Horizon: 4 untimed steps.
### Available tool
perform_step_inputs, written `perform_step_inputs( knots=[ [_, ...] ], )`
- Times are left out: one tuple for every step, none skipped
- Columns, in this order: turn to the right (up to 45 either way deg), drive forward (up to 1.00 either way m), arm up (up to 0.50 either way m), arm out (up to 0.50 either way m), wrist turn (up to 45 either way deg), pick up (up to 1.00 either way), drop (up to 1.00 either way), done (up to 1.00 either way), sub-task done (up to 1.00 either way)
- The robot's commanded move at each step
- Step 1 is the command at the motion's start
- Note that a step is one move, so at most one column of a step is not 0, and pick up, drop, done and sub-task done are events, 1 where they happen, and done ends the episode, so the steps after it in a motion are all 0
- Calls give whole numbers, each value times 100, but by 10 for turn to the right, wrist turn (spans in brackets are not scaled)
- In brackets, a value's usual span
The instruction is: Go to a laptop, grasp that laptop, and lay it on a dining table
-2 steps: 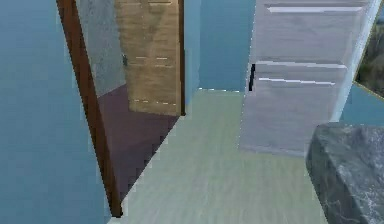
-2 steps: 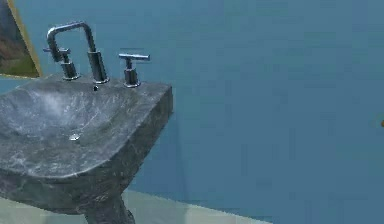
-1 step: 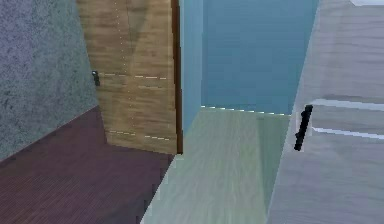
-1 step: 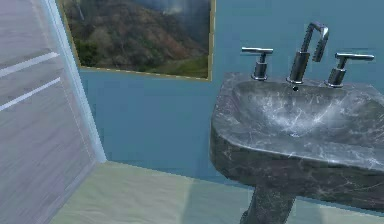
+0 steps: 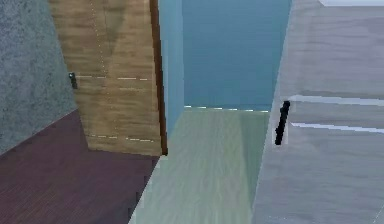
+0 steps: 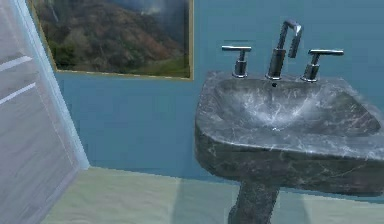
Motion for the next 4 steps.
perform_step_inputs(
  knots=[
    [0, 85, 0, 0, 0, 0, 0, 0, 0],
    [90, 0, 0, 0, 0, 0, 0, 0, 0],
    [0, 55, 0, 0, 0, 0, 0, 0, 0],
    [450, 0, 0, 0, 0, 0, 0, 0, 0]
  ],
)
